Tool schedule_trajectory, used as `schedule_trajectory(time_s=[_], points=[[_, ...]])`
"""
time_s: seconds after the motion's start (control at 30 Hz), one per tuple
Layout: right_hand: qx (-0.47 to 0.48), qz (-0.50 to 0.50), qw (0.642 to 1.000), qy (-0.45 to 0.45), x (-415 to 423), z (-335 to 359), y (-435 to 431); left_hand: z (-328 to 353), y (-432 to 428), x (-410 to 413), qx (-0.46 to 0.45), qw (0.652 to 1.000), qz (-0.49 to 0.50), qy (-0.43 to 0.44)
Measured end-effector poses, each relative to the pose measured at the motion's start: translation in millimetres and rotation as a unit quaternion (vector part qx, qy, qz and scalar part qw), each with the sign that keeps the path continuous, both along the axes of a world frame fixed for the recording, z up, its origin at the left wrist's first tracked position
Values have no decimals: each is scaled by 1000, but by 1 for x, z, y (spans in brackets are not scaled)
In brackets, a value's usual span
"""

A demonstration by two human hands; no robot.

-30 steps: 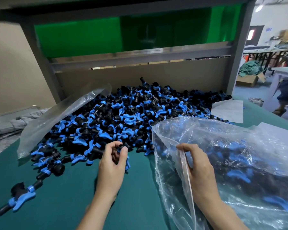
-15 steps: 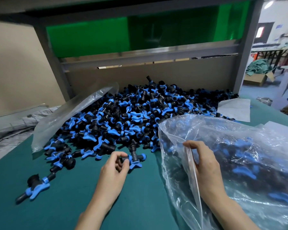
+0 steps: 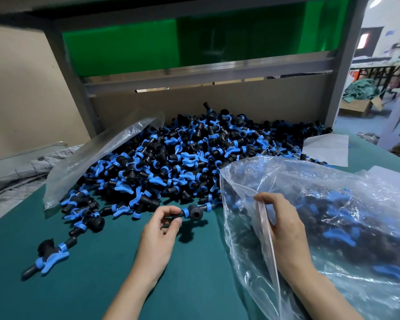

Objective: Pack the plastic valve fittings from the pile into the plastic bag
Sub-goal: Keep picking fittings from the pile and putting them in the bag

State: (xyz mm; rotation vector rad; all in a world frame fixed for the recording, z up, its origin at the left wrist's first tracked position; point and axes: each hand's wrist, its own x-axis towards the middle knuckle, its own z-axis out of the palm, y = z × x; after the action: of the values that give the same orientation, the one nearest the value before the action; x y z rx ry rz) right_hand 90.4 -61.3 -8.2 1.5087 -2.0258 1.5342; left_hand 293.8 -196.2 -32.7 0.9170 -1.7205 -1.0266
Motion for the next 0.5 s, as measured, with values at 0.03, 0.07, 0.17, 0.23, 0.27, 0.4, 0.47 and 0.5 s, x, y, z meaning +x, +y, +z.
schedule_trajectory(time_s=[0.03,0.07,0.17,0.23,0.27,0.4,0.47,0.5], points=[[0,1,1000,0,0,0,0,0,0,0,-1,1000,-1,-1],[1,3,1000,0,0,-1,0,0,0,0,0,1000,-1,0],[1,1,1000,-3,-1,-1,1,1,1,0,7,1000,-5,14],[1,0,1000,-3,-1,-2,1,1,1,0,12,1000,-5,23],[1,1,1000,-2,-1,-2,1,1,1,0,17,999,-5,30],[-1,3,1000,-1,-1,-2,1,1,-2,0,59,995,-14,83],[-1,2,1000,-3,-1,-2,1,2,-4,1,84,991,-18,104],[-1,3,1000,-4,-1,-2,1,2,-5,1,93,990,-18,109]])
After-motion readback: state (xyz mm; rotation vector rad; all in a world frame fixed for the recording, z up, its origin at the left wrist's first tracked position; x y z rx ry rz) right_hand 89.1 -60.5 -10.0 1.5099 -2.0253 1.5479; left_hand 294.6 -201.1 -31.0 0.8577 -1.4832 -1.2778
